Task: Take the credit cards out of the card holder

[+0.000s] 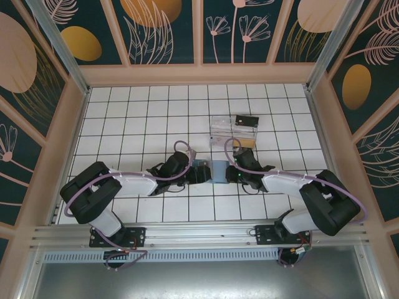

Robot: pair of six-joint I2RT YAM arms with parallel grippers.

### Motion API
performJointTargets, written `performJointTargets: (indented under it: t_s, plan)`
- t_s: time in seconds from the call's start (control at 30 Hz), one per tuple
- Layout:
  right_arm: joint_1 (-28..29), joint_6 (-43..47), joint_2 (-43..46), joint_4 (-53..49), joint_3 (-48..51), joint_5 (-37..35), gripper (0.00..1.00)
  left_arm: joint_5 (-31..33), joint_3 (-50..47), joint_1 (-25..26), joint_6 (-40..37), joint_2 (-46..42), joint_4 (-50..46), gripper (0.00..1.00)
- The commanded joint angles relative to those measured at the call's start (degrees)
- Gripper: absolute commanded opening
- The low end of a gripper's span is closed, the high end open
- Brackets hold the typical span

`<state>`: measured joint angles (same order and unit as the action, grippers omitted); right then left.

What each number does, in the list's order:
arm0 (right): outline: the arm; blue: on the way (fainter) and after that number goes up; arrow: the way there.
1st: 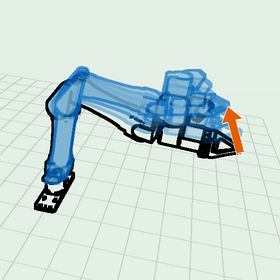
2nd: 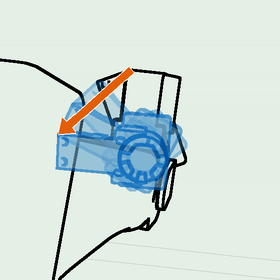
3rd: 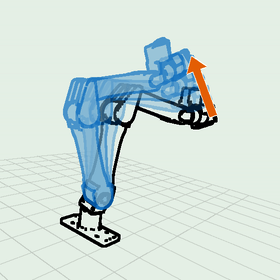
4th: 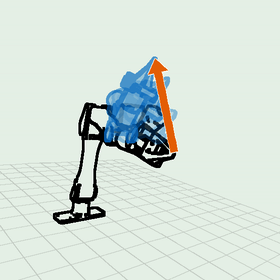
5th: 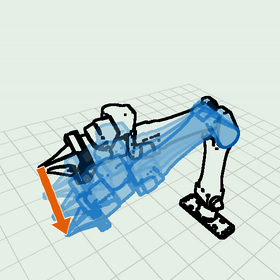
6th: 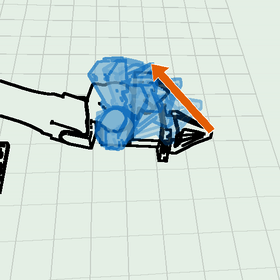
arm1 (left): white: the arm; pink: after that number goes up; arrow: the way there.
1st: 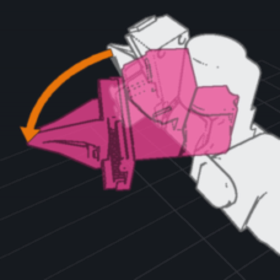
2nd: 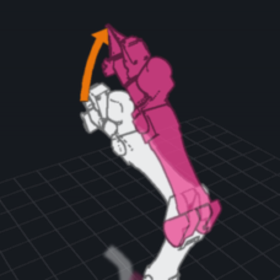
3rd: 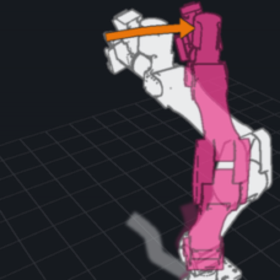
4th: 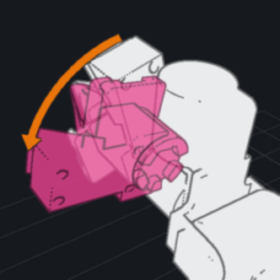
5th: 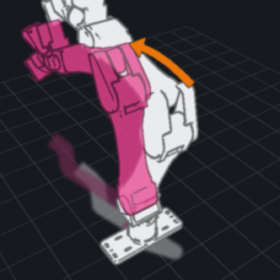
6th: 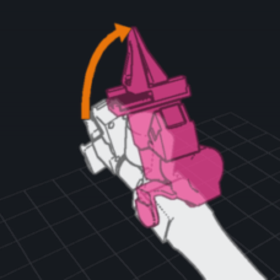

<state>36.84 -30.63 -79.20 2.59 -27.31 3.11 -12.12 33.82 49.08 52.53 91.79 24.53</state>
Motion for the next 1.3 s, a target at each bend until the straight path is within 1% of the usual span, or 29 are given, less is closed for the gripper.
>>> performJointTargets:
  t_s: [0.0,0.07,0.17,0.2,0.23,0.47,0.6,0.73,0.9,1.03,1.1,1.27]
  plan:
    - [0.1,-1.1,-0.7,0.1,1.0,0.9,0.18,-1.2,1.0,0.4,-0.6,0.0,2.6,0.81]
    - [0.1,-1.1,-0.7,0.2,1.0,0.9,0.18,-1.2,1.0,0.4,-0.6,-0.1,2.4,0.88]
    - [0.1,-1.2,-0.6,0.2,1.0,0.9,0.18,-1.5,1.1,0.4,-0.7,-0.1,2.6,0.91]
    - [0.1,-1.2,-0.6,0.2,1.1,0.9,0.18,-1.5,1.1,0.4,-0.8,-0.1,2.5,0.96]
    - [0.1,-1.2,-0.5,0.1,1.1,0.9,0.18,-1.5,1.1,0.4,-0.8,-0.2,2.5,0.99]
    - [0.1,-1.4,0.0,0.3,1.4,0.4,0.19,-1.0,1.2,0.4,-1.3,-0.3,1.2,0.99]
    - [0.0,-1.7,0.8,0.1,1.6,-0.1,0.21,0.0,1.6,0.4,-2.0,-1.1,-0.8,0.99]
    - [-0.1,-1.7,1.4,-0.2,1.6,-0.5,0.22,-0.2,1.9,0.4,-2.9,-1.7,-1.6,0.99]
    - [-0.1,-2.1,2.3,-0.9,1.6,-0.9,0.27,0.0,2.0,0.4,-2.9,-1.2,-1.6,0.99]
    - [-0.4,-2.0,5.4,-3.0,1.3,-3.0,0.28,0.8,1.9,0.4,-3.0,-1.1,-2.0,0.99]
    - [-0.9,-2.0,7.7,-4.3,0.9,-3.7,0.31,0.8,2.0,0.4,-3.0,-0.7,-2.1,0.99]
    - [-1.7,-2.2,12.3,-5.7,-0.4,-3.2,0.35,0.4,1.9,0.4,-2.9,-0.3,-1.5,0.99]
